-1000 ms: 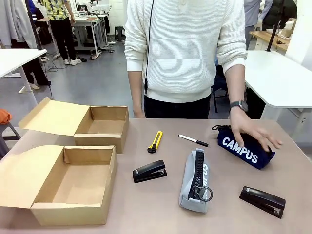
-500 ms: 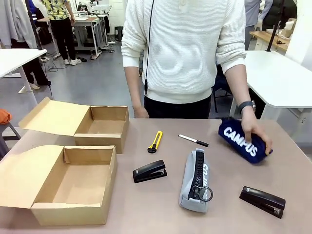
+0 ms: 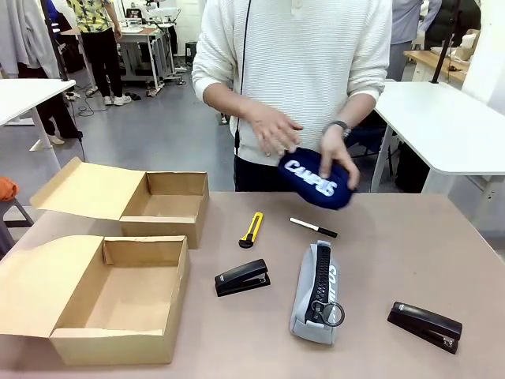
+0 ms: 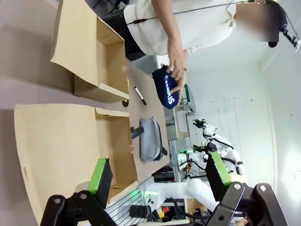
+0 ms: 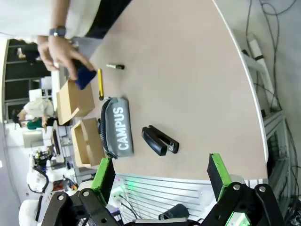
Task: Place items inside the box.
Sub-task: Pick up a Pencil pouch or Stapler and place it inside the Mailer Box closest to the robot.
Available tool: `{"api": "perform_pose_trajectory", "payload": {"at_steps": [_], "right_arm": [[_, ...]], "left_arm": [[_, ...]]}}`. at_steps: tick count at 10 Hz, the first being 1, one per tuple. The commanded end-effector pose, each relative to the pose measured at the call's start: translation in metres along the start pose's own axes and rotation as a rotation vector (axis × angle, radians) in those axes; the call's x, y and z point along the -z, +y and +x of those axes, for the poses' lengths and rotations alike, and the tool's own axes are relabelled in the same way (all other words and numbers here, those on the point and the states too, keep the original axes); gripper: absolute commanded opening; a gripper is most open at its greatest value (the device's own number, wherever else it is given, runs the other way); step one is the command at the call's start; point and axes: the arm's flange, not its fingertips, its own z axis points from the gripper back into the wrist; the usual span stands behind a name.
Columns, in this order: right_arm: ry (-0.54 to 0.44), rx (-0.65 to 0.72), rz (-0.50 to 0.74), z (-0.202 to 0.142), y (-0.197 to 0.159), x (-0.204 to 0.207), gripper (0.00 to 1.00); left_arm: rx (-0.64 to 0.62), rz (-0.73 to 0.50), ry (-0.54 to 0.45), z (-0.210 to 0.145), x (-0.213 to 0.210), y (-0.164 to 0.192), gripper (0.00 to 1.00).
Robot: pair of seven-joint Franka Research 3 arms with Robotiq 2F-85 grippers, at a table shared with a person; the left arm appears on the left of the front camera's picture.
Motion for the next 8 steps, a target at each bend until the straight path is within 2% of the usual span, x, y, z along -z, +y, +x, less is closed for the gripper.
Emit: {"api": "perform_pose_trajectory", "payload": {"at_steps": [1, 2, 3, 4, 5, 7, 8], "right_arm": [[0.054, -0.049, -0.091, -0.019, 0.06, 0.044, 1.0], [0.114, -0.109, -0.106, -0.035, 0.101, 0.073, 1.0], [0.145, -0.11, -0.171, -0.058, 0.144, 0.113, 1.0], [0.22, -0.132, -0.199, -0.085, 0.177, 0.155, 1.0], [0.342, -0.216, -0.232, -0.115, 0.2, 0.201, 1.0], [0.568, -0.352, -0.328, -0.186, 0.221, 0.281, 1.0], [0.637, -0.427, -0.384, -0.214, 0.215, 0.299, 1.0]], "left_arm": [[0.021, -0.02, -0.01, 0.001, -0.001, -0.002, 1.0], [0.021, -0.02, -0.01, 0.001, -0.001, -0.002, 1.0], [0.021, -0.02, -0.01, 0.001, -0.001, -0.002, 1.0], [0.021, -0.02, -0.01, 0.001, -0.001, -0.002, 1.0], [0.021, -0.02, -0.01, 0.001, -0.001, -0.002, 1.0], [0.021, -0.02, -0.01, 0.001, -0.001, -0.002, 1.0], [0.021, -0.02, -0.01, 0.001, -0.001, -0.002, 1.0]]}}
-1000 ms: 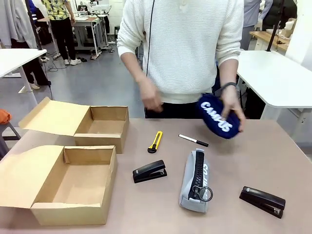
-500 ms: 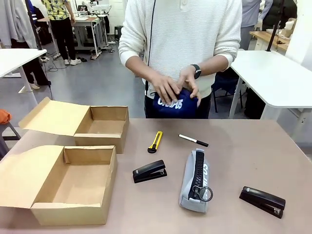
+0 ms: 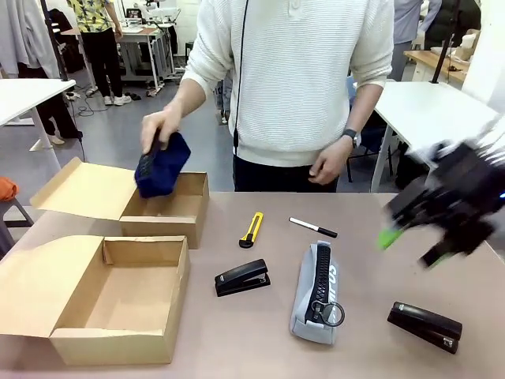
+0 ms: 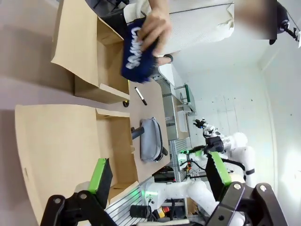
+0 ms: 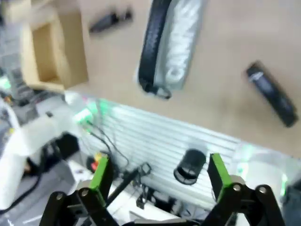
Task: Place items inside the box.
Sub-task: Pick up a Pencil pouch or Stapler and place it inside the Mailer Box closest to the robot.
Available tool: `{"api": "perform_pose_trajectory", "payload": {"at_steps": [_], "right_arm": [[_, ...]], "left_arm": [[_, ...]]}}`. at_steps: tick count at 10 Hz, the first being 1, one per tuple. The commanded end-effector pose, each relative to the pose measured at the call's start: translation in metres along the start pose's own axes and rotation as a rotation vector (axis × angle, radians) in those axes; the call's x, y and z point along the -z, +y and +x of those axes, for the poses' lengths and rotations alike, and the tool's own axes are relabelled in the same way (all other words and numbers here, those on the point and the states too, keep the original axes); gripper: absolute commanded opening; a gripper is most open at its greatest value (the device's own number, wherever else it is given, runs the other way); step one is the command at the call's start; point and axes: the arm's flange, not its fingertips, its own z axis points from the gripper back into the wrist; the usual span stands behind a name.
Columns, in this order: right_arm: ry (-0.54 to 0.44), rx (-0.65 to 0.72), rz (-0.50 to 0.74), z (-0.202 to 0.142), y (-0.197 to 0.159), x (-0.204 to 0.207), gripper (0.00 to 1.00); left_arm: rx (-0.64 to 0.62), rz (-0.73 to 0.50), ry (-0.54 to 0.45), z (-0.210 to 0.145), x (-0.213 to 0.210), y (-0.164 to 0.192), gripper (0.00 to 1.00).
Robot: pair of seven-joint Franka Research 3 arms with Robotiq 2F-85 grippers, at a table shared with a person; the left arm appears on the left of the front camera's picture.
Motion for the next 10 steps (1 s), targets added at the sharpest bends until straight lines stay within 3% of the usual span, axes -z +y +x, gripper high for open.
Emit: {"api": "perform_pose_trajectory", "payload": {"at_steps": [1, 2, 4, 5, 6, 7, 8, 10], "right_arm": [[0.113, -0.161, -0.135, -0.061, -0.024, 0.104, 1.0], [0.0, 0.0, 0.0, 0.0, 0.0, 0.0, 1.0], [0.0, 0.0, 0.0, 0.0, 0.0, 0.0, 1.0], [0.065, -0.045, -0.06, -0.003, 0.019, 0.035, 1.0], [0.066, -0.037, -0.202, -0.003, 0.043, 0.051, 1.0], [0.066, 0.012, -0.26, 0.008, 0.064, 0.067, 1.0], [0.065, 0.084, -0.238, 0.029, 0.078, 0.079, 1.0], [0.039, 0.283, -0.323, 0.061, 0.092, 0.105, 1.0]], "left_arm": [[0.02, -0.021, -0.011, 0.0, -0.001, -0.003, 1.0], [0.02, -0.021, -0.011, 0.0, -0.001, -0.003, 1.0], [0.02, -0.021, -0.011, 0.0, -0.001, -0.003, 1.0], [0.02, -0.021, -0.011, 0.0, -0.001, -0.003, 1.0], [0.02, -0.021, -0.011, 0.0, -0.001, -0.003, 1.0], [0.02, -0.021, -0.011, 0.0, -0.001, -0.003, 1.0], [0.02, -0.021, -0.011, 0.0, -0.001, -0.003, 1.0], [0.02, -0.021, -0.011, 0.0, -0.001, -0.003, 1.0]]}}
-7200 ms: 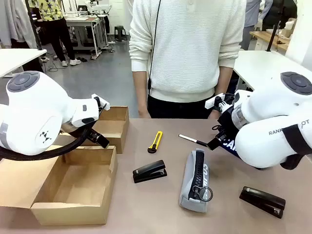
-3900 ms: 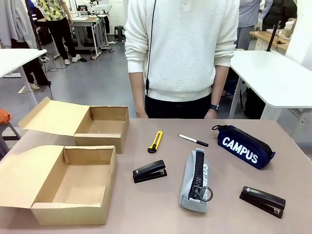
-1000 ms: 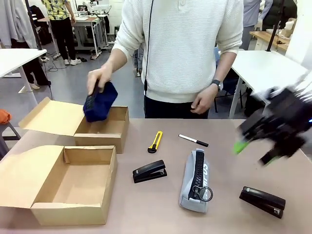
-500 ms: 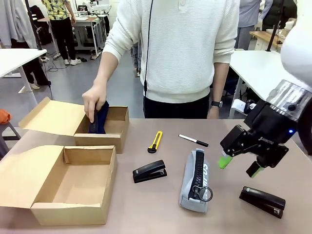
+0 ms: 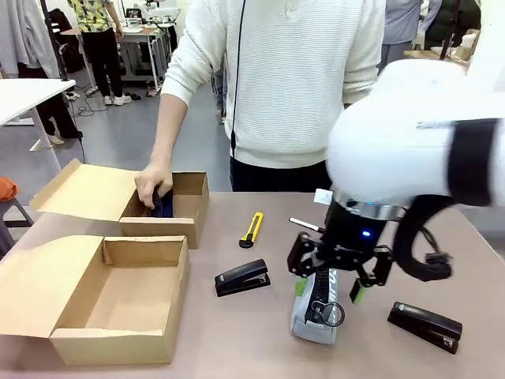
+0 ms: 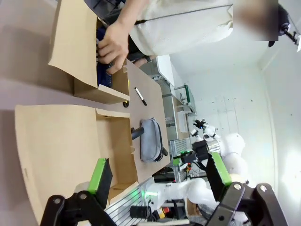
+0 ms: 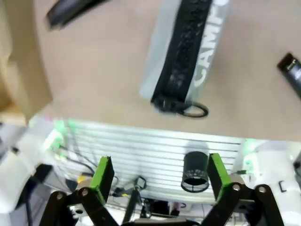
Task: Place items inside the box.
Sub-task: Pick up a Pencil pouch or Stapler and place it inside the Mailer Box closest to the robot.
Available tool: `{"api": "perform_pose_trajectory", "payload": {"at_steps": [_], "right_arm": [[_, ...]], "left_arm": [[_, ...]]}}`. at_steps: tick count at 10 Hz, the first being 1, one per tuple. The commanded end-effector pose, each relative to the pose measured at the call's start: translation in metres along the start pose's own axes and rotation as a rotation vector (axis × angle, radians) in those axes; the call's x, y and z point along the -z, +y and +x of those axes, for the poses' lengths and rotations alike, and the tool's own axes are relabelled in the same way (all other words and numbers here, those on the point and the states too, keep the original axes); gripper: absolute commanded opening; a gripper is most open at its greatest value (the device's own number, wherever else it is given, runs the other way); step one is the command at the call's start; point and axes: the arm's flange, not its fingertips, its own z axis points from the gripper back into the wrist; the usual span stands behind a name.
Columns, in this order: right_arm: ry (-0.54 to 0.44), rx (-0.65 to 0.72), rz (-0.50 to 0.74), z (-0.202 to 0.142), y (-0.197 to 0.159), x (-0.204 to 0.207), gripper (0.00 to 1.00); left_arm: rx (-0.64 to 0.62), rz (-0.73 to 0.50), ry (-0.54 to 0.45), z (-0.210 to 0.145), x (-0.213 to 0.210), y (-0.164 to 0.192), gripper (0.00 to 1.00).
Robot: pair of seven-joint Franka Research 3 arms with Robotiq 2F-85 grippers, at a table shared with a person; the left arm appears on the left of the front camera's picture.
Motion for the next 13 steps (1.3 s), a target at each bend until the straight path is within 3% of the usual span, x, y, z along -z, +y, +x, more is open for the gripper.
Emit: {"api": "perform_pose_trajectory", "payload": {"at_steps": [1, 3, 5, 10, 13], "right_arm": [[0.047, 0.163, -0.075, 0.046, 0.021, 0.013, 1.0], [0.038, 0.241, -0.128, 0.068, 0.02, 0.033, 1.0], [0.063, 0.225, -0.077, 0.087, 0.004, 0.056, 1.0], [0.031, 0.284, -0.096, 0.092, -0.012, 0.069, 1.0], [0.046, 0.277, -0.107, 0.092, -0.012, 0.075, 0.15]], "left_arm": [[0.019, -0.02, -0.007, 0.0, 0.0, -0.002, 1.0], [0.019, -0.02, -0.007, 0.0, 0.0, -0.002, 1.0], [0.019, -0.02, -0.007, 0.0, 0.0, -0.002, 1.0], [0.019, -0.02, -0.007, 0.0, 0.0, -0.002, 1.0], [0.019, -0.02, -0.007, 0.0, 0.0, -0.002, 1.0]]}}
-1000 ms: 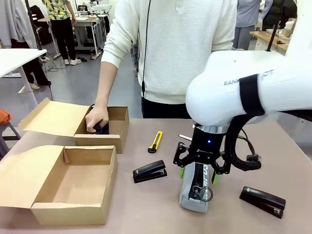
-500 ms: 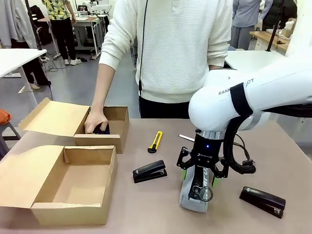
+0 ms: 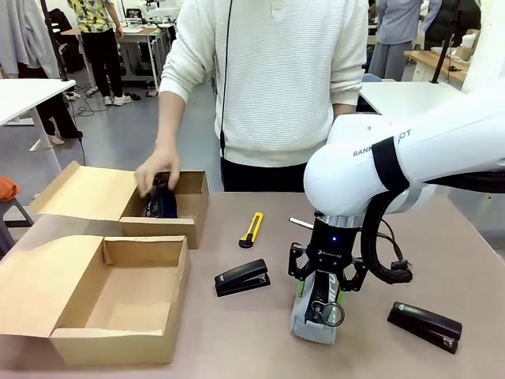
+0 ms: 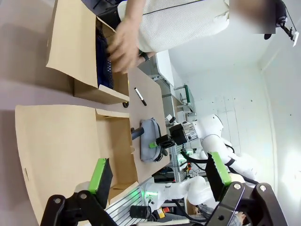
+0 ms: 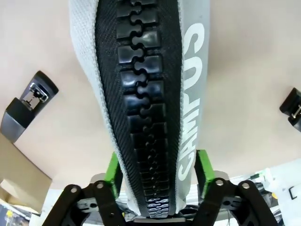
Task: Place items inside the box.
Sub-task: Pick up a Pencil pouch or Stapler and place it inside the Mailer Box closest to the robot.
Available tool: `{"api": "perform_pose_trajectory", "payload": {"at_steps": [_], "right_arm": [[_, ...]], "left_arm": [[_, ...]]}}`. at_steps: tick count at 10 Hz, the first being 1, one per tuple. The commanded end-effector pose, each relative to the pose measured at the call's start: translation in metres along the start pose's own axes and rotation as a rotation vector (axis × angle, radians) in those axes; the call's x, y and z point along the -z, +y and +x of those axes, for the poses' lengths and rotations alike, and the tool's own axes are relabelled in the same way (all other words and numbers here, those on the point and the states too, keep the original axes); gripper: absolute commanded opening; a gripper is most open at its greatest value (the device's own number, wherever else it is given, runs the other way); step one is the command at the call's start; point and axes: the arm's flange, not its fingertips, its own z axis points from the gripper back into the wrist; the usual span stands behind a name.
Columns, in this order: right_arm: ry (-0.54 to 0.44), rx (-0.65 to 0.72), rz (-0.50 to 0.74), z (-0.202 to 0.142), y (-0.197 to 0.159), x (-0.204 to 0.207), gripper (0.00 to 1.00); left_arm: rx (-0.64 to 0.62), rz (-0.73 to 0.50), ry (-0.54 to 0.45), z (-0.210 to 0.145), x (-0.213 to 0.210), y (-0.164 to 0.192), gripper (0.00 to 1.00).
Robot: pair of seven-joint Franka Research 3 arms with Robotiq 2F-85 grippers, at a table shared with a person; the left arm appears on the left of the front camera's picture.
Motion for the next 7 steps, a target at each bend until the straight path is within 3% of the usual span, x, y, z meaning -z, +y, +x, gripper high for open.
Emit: {"api": "perform_pose_trajectory", "payload": {"at_steps": [1, 4, 7], "right_arm": [[-0.033, 0.019, -0.017, -0.0008, -0.001, 0.0027, 0.0], [-0.035, 0.005, -0.026, -0.0018, -0.0011, 0.0021, 0.03], [-0.025, -0.021, -0.033, -0.0049, -0.0004, -0.0008, 0.0]], "left_arm": [[0.019, -0.019, -0.007, 0.0003, 0.0, -0.0023, 1.0], [0.019, -0.019, -0.007, 0.0003, 0.0, -0.0023, 1.0], [0.019, -0.019, -0.007, 0.0003, 0.0, -0.0023, 1.0]]}}
